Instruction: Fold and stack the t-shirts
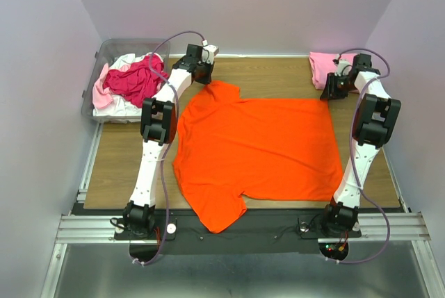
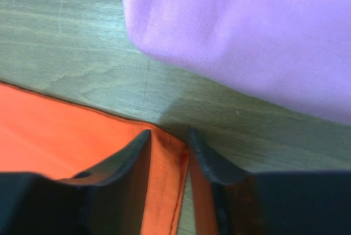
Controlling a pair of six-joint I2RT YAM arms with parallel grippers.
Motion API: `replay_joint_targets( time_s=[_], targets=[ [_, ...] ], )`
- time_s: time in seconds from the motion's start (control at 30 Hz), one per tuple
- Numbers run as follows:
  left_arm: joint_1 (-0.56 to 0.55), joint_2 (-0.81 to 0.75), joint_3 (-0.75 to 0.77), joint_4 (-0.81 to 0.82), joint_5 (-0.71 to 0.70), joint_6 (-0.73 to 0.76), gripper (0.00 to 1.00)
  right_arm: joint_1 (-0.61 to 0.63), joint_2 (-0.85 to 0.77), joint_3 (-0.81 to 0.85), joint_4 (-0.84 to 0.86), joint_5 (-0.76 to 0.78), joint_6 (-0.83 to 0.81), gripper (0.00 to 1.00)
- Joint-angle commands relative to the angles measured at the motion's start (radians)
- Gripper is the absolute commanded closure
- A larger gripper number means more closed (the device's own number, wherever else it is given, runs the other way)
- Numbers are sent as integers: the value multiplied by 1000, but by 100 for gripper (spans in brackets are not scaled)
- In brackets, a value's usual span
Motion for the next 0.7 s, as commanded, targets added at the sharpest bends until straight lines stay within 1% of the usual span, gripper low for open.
replay_joint_targets(
  time_s=[0.0, 0.03, 0.07, 0.13, 0.17, 0.37, 0.5, 0.67],
  targets=[
    [5, -55, 35, 36, 19, 17, 100, 10, -26, -28, -48, -45, -12, 69],
    [7, -57, 35, 38, 24, 19, 100, 8, -24, -28, -50, -47, -15, 74],
    [7, -63, 35, 45, 30, 22, 100, 10, -20, -25, -51, -44, -14, 82],
    [8, -71, 36, 54, 39, 25, 100, 10, -13, -14, -53, -40, -11, 91],
    [10, -80, 35, 59, 51, 25, 100, 10, -10, 3, -54, -40, -7, 100],
    [30, -153, 12, 140, 122, 28, 100, 8, -18, 57, -53, -47, 8, 99],
    [34, -202, -1, 156, 162, 58, 100, 8, -36, 78, -53, -63, 22, 99],
    [34, -256, -59, 159, 185, 91, 100, 5, -58, 84, -51, -80, 26, 99]
  ],
)
